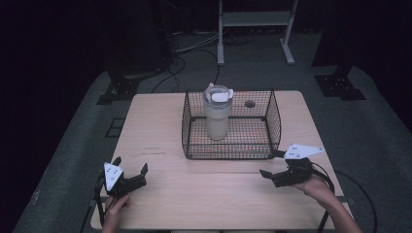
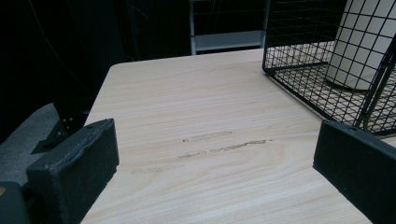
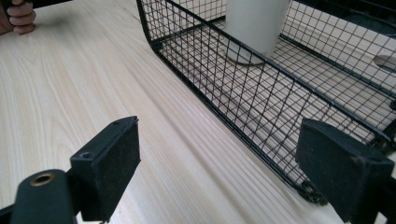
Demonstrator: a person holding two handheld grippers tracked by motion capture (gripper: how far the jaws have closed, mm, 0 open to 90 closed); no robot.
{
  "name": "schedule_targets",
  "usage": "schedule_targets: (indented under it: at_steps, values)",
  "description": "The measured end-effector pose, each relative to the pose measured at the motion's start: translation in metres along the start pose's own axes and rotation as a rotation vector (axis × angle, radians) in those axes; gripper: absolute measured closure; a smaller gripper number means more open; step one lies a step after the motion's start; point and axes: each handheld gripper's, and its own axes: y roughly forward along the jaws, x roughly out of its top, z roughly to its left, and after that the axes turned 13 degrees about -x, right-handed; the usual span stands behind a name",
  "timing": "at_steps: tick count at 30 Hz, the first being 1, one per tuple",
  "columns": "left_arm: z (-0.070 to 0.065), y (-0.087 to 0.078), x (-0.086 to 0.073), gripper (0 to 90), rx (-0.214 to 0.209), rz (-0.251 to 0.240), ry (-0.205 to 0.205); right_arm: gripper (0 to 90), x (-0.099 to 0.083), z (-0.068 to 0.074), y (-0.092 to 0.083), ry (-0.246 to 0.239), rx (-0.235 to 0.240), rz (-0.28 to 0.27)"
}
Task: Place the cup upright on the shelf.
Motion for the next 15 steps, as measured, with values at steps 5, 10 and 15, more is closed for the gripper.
schedule_targets:
  at_steps: [5,10,15]
  values:
    - [0.0,0.0,0.0,0.0,0.001,0.002,0.0,13.1,-0.008,-0.002,-0.003,0.012,-0.011,-0.001]
    - [0.0,0.0,0.0,0.0,0.001,0.003,0.0,13.4,-0.015,-0.003,-0.008,0.021,-0.027,-0.014]
    - [0.0,0.0,0.0,0.0,0.002,0.002,0.001,13.3,-0.022,-0.005,-0.013,0.034,-0.045,-0.016]
